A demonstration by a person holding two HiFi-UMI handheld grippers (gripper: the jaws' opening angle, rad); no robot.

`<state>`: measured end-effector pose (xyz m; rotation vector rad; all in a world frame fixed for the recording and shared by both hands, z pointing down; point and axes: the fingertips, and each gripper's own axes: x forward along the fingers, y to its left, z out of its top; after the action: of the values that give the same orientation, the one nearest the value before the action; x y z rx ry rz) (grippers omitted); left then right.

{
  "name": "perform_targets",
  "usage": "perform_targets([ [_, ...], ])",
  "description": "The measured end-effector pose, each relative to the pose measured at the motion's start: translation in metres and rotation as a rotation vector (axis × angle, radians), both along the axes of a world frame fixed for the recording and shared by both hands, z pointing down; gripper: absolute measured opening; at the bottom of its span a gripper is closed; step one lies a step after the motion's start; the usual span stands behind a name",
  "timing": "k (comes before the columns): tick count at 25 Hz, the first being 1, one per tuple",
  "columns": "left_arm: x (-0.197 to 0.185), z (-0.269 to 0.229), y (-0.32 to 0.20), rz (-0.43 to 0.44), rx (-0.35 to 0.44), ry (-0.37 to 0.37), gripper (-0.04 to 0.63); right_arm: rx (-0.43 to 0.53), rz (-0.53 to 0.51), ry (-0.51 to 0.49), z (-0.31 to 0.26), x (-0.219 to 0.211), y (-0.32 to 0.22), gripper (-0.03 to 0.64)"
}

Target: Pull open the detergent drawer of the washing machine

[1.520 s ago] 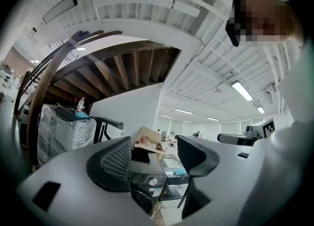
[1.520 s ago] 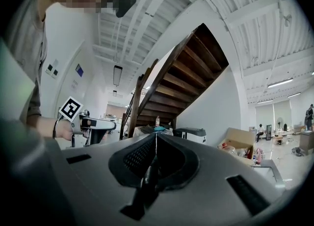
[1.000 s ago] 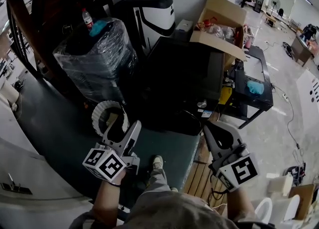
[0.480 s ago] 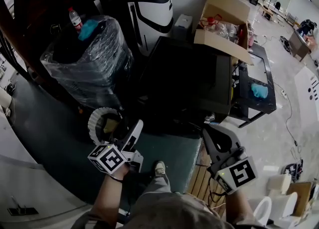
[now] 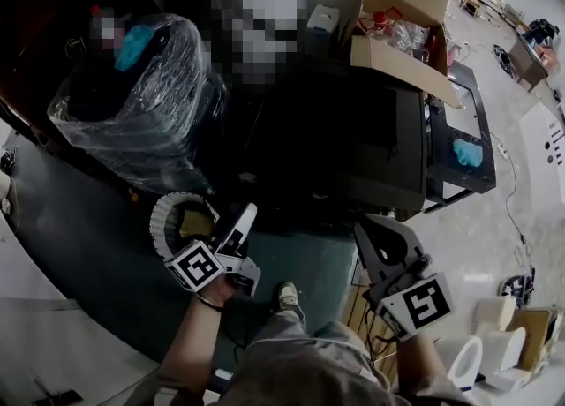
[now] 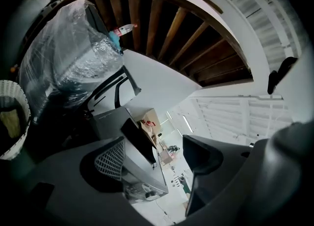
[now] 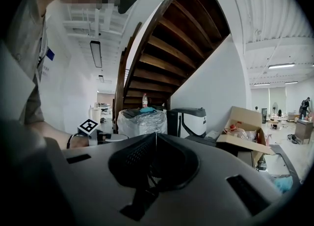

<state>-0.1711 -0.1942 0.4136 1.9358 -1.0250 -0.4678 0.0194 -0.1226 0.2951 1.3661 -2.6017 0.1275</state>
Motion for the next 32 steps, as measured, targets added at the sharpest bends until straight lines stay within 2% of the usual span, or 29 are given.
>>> perform_targets([
  [6,0.003,0.045,-0.027,0.001,-0.077,0.074,0.385,-0.038,0.003,-0.004,0.023,-0.009,-0.025,0.032],
  [8,0.004,0.06,-0.032,-0.017,-0.121,0.139,0.387,-0.047,-0.005,-0.007,0.031,-0.012,-0.032,0.032],
  [11,0.009,0.075,-0.042,-0.022,-0.142,0.211,0.391,-0.052,-0.025,-0.009,0.043,-0.015,-0.044,0.032],
  [21,0.023,0.14,-0.066,-0.035,-0.184,0.278,0.402,-0.107,-0.068,-0.019,0.093,-0.015,-0.078,0.032],
  [24,0.025,0.159,-0.073,-0.051,-0.194,0.322,0.408,-0.116,-0.063,-0.051,0.104,-0.016,-0.087,0.032],
  [27,0.027,0.174,-0.081,-0.066,-0.184,0.372,0.417,-0.14,-0.095,-0.009,0.126,-0.011,-0.088,0.032],
  [32,0.036,0.197,-0.089,-0.056,-0.201,0.409,0.428,-0.161,-0.086,-0.054,0.139,-0.015,-0.101,0.032],
])
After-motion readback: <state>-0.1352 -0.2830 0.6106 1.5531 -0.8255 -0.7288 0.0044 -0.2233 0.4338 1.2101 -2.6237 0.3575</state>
